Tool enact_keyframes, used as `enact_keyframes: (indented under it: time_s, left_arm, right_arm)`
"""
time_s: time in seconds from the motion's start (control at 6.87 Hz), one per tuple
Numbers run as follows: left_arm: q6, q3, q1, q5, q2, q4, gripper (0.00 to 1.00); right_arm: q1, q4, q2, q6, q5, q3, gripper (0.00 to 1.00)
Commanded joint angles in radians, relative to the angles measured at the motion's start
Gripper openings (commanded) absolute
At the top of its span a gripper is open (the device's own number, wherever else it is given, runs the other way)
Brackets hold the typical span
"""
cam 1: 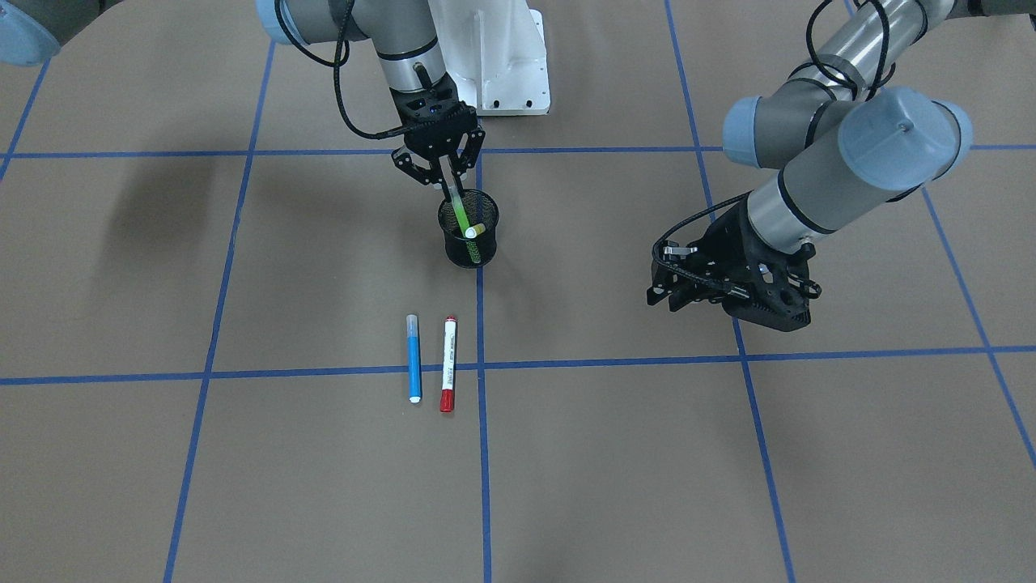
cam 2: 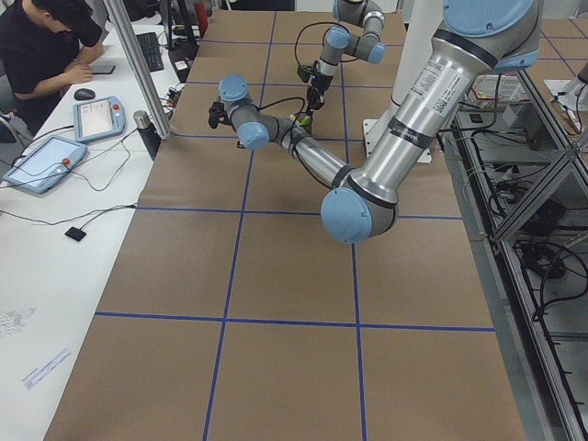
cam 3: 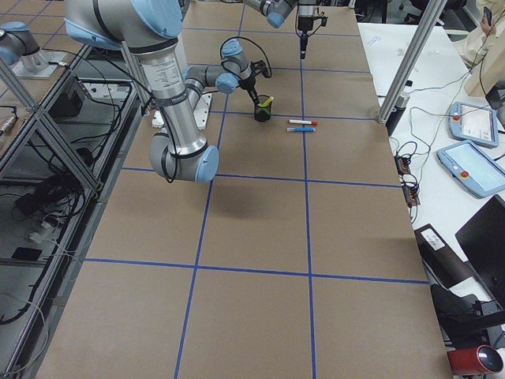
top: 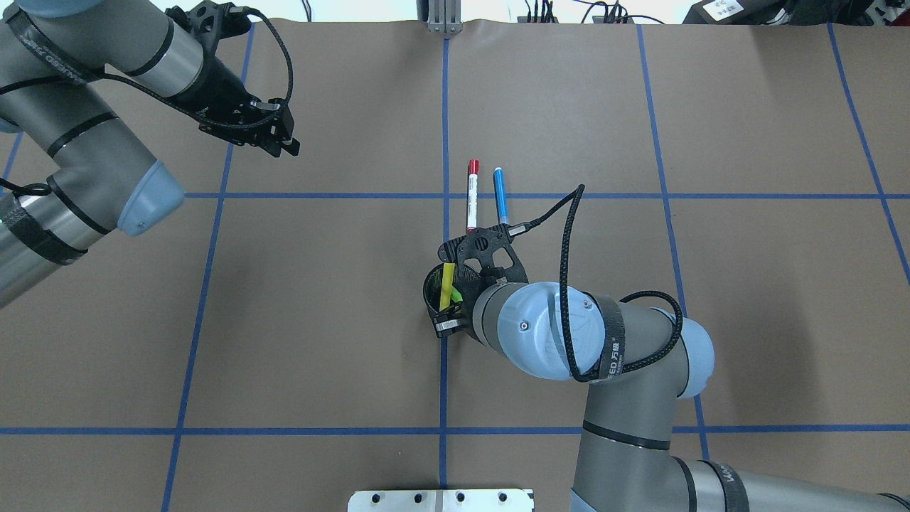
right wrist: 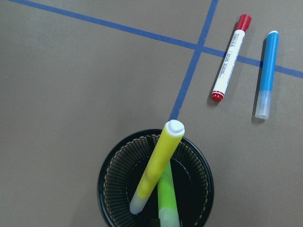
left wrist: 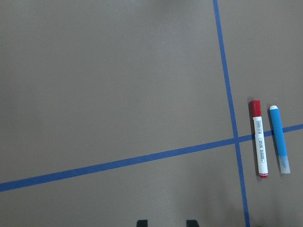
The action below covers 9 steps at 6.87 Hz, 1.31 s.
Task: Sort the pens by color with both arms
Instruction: 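Lift the green marker out and carry it toward the placed markers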
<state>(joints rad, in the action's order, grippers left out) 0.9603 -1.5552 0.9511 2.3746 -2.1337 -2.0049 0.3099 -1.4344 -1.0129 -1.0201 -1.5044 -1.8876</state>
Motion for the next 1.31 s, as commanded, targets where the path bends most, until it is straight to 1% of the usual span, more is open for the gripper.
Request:
enact_keyframes:
  time_s: [0.0, 0.15, 0.29, 0.58, 1.16]
  left_arm:
    - [0.0, 0.0, 0.0, 0.0, 0.0, 0.0, 0.39]
    - [0.0, 0.0, 0.0, 0.0, 0.0, 0.0, 0.39]
    - [0.0, 0.001, -0.003, 0.0, 0.002, 0.0, 0.39]
    - [0.002, 0.001, -0.005, -0.002, 0.002, 0.0, 0.39]
    - [0.008, 0.003, -0.008, -0.006, -0.003, 0.0, 0.39]
  right_arm:
    - [0.0, 0.009, 0.001, 0.002, -0.016, -0.005, 0.14]
    - [0.002, 0.009, 0.002, 0.002, -0.023, -0.008, 0.12]
    - [0.018, 0.009, 0.002, 0.002, -0.051, -0.013, 0.11]
    - [0.084, 0.005, 0.002, 0.005, -0.143, -0.031, 0.11]
    - [0.21, -0.008, 0.004, 0.011, -0.295, -0.077, 0.1]
